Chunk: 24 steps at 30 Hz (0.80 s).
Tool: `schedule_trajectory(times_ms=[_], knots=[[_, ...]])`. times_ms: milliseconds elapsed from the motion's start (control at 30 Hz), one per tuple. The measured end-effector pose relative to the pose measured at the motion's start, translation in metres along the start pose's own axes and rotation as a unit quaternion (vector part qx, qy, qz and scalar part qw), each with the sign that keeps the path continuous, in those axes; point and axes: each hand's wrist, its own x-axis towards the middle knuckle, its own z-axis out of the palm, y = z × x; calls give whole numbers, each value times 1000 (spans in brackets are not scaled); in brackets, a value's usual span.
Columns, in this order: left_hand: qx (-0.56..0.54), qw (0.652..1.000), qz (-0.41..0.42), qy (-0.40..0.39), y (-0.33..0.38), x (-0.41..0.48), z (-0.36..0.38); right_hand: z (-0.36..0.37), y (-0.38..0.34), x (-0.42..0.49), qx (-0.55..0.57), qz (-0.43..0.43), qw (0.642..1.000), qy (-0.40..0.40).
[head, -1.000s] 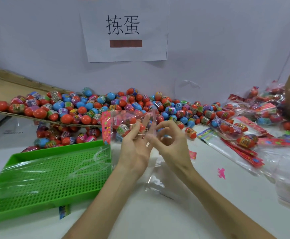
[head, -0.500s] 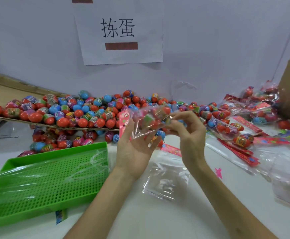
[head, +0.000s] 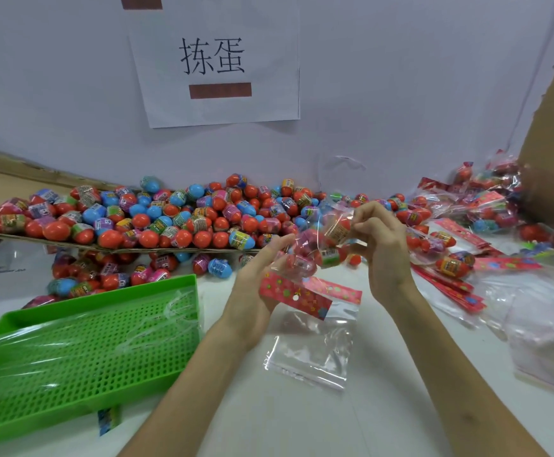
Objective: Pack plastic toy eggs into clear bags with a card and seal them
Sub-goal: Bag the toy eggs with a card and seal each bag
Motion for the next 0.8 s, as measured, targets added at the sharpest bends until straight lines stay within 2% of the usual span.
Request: schedule_trajectory(times_ms=[233, 333, 500, 633, 800], knots=[[142, 990, -1, -24, -5, 0, -1, 3, 4, -2, -28, -5, 996, -80], [185, 983, 13, -12, -7, -1, -2, 4, 5, -3, -57, -19, 995, -79], [187, 981, 45, 0, -13, 2, 0, 9, 7, -4, -37, -15, 998, -45], [181, 982, 60, 10, -17, 2, 2, 13, 8, -6, -19, -16, 998, -58], [175, 983, 56, 1, -17, 1, 5, 15, 7, -7, -47, -22, 996, -68]])
